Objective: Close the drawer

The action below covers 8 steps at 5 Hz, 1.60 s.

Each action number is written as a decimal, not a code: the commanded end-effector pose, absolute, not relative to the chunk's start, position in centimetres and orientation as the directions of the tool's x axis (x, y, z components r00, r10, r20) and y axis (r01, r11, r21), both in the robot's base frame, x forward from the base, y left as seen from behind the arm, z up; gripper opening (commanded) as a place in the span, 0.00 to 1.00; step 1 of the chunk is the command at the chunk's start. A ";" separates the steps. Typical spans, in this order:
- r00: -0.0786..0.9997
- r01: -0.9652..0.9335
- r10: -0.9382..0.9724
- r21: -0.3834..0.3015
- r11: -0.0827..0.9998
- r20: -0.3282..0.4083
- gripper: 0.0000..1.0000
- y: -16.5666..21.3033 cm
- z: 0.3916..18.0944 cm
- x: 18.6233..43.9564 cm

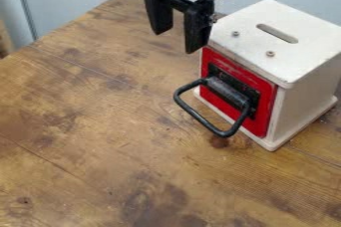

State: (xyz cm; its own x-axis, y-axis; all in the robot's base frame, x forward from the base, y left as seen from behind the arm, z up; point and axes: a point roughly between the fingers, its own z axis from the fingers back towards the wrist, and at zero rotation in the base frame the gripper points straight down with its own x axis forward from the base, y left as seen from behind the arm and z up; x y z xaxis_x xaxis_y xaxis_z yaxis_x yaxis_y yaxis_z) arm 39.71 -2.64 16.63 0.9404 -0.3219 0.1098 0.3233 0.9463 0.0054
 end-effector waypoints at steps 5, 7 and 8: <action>0.918 0.334 -0.334 0.036 0.942 0.213 1.00 -0.6 21.3 39.5; 0.925 0.343 -0.339 0.011 0.939 0.171 1.00 0.2 19.7 40.5; 0.925 0.340 -0.338 0.021 0.940 0.171 1.00 0.6 19.9 41.0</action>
